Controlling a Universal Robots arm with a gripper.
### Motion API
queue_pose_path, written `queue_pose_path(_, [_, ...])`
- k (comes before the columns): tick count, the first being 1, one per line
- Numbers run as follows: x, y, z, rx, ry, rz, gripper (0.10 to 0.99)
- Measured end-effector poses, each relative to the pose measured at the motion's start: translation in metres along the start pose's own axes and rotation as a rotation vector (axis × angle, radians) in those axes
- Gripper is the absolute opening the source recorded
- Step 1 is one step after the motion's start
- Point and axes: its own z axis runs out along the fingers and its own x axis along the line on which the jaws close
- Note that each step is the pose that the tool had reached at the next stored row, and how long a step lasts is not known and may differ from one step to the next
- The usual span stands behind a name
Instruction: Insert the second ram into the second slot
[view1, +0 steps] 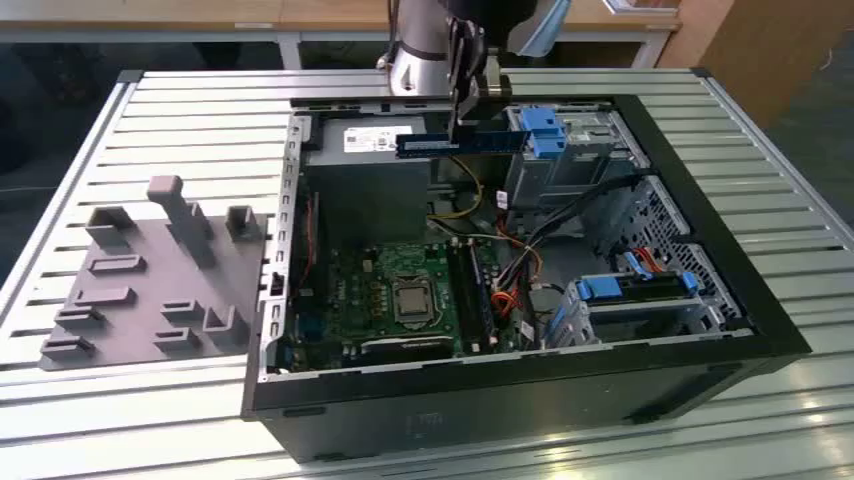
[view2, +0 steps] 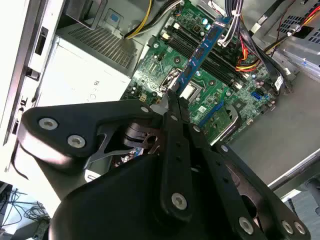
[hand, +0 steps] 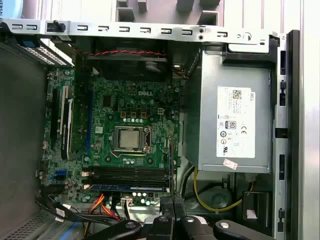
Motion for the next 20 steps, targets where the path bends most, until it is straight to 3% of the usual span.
queue_pose_path(9, [0.0017,0.0,-0.0001,0.0,0.0001,0.0,0.114])
queue_pose_path(20, [0.0169,0.0005,-0.0003,0.0,0.001,0.0,0.114])
